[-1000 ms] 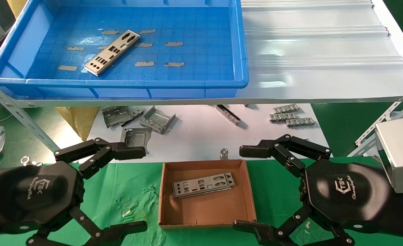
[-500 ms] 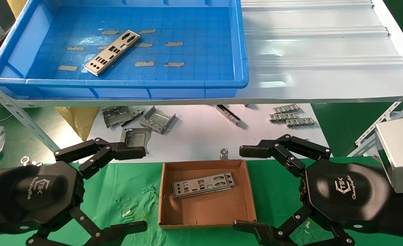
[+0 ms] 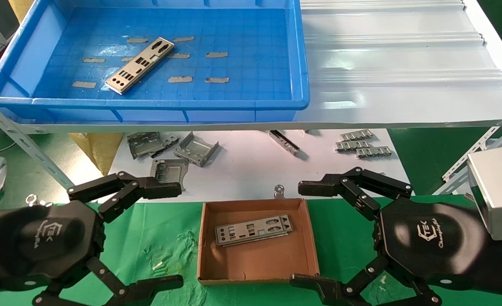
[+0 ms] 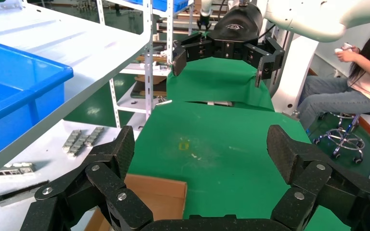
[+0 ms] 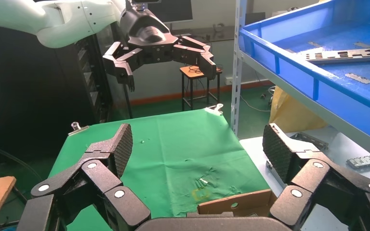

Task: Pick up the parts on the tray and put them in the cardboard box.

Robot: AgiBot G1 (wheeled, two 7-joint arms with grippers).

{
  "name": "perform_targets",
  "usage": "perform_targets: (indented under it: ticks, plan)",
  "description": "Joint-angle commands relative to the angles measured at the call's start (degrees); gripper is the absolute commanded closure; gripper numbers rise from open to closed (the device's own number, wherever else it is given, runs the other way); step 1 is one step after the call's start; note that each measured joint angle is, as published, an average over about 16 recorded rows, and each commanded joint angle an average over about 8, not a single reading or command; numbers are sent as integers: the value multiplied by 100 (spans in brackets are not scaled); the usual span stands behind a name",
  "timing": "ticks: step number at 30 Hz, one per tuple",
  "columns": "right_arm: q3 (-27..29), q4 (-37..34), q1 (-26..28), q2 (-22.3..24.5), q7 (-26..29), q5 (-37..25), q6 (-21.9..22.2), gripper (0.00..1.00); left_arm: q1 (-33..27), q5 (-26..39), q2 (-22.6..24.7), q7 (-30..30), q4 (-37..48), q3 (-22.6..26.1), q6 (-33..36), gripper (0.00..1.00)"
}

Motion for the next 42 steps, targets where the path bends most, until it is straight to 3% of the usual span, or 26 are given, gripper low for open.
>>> perform_targets:
  ticks: [1,42]
  plan:
    - [0,0,0,0,0,0,0,0,0,0,0,0,0,0,0,0]
    - [0,0,0,0,0,0,0,0,0,0,0,0,0,0,0,0]
